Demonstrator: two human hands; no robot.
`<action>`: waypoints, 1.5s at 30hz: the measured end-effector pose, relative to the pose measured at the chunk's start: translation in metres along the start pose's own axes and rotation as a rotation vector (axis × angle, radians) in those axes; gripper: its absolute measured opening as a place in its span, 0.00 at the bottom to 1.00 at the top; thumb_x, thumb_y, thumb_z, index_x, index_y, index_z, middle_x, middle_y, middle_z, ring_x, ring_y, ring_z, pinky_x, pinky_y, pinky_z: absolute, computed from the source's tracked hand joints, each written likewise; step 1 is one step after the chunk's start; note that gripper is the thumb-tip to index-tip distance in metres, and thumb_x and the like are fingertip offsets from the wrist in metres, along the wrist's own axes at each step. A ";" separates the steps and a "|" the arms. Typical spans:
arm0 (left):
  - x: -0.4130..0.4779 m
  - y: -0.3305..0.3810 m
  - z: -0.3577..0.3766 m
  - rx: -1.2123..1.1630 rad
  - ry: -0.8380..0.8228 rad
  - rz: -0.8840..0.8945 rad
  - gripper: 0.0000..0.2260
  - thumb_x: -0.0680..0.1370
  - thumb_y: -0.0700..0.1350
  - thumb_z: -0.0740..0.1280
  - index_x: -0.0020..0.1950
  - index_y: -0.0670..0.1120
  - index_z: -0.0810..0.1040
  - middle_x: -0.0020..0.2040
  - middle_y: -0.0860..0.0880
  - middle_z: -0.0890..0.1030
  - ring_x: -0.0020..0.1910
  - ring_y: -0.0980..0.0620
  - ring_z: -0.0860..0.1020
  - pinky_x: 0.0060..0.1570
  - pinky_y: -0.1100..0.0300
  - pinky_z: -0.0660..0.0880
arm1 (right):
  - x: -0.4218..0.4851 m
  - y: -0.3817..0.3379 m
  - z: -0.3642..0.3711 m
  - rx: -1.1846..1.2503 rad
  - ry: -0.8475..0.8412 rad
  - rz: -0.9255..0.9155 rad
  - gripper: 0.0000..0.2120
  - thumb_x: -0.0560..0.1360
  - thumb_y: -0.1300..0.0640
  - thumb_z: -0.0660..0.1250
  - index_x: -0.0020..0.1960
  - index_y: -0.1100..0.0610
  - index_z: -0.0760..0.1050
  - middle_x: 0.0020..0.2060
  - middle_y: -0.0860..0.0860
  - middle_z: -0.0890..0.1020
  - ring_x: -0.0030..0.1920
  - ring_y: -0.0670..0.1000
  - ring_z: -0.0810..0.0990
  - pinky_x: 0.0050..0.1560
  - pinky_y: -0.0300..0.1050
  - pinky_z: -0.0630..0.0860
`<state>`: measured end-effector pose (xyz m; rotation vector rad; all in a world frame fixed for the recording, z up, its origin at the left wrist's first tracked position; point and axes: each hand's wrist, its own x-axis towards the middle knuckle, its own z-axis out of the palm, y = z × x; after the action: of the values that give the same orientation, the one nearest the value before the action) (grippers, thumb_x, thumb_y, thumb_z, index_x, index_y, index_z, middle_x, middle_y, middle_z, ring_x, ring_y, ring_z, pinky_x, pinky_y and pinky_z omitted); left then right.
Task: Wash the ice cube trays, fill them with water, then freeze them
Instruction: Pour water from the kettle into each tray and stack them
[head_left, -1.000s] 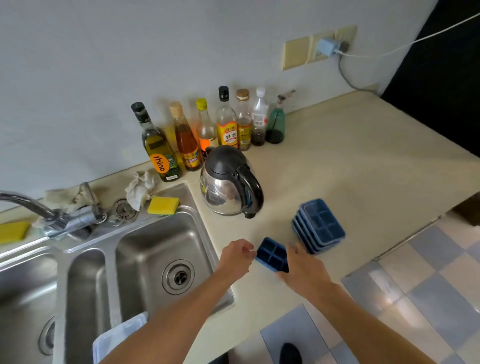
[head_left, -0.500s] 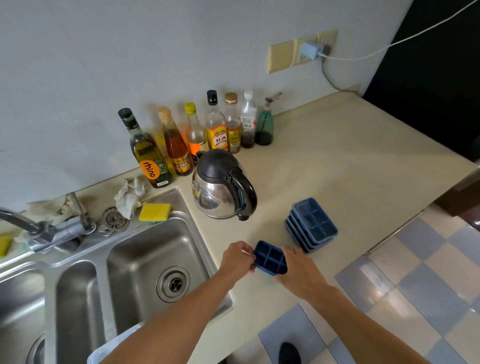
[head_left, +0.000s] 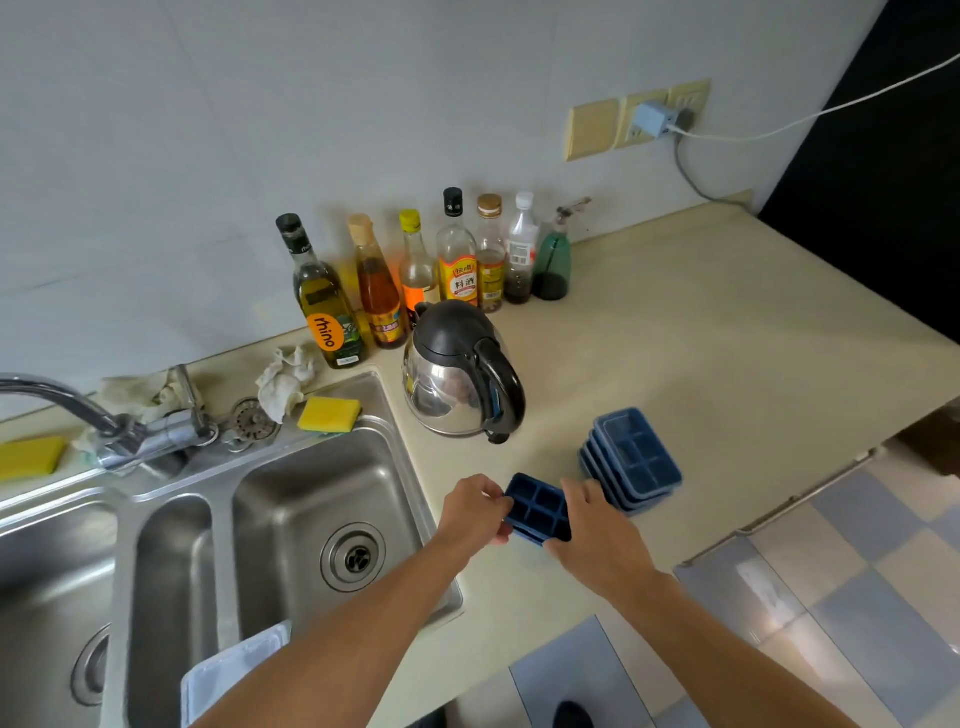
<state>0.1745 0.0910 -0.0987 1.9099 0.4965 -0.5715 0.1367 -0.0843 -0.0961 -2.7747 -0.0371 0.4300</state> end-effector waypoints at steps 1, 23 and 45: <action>0.001 0.001 -0.003 -0.015 0.010 -0.004 0.03 0.79 0.42 0.69 0.48 0.44 0.78 0.40 0.44 0.85 0.33 0.49 0.85 0.32 0.60 0.81 | 0.001 -0.004 -0.003 -0.016 0.016 -0.014 0.25 0.76 0.48 0.69 0.67 0.52 0.62 0.58 0.50 0.70 0.50 0.52 0.78 0.44 0.43 0.76; 0.046 -0.163 -0.228 -0.252 0.115 -0.279 0.06 0.82 0.40 0.64 0.51 0.48 0.79 0.40 0.44 0.85 0.34 0.50 0.83 0.35 0.58 0.81 | 0.095 -0.220 0.134 0.590 -0.195 -0.058 0.15 0.78 0.52 0.70 0.63 0.54 0.76 0.56 0.48 0.81 0.54 0.45 0.81 0.48 0.36 0.78; 0.116 -0.234 -0.196 -0.059 -0.042 -0.426 0.10 0.80 0.40 0.61 0.59 0.44 0.79 0.55 0.40 0.83 0.54 0.42 0.82 0.51 0.50 0.82 | 0.134 -0.199 0.250 0.754 -0.306 0.303 0.12 0.80 0.63 0.66 0.62 0.57 0.78 0.49 0.46 0.81 0.55 0.50 0.81 0.47 0.37 0.74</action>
<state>0.1650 0.3702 -0.2678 1.7384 0.8936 -0.8585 0.1951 0.1933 -0.2949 -1.9571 0.3937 0.7567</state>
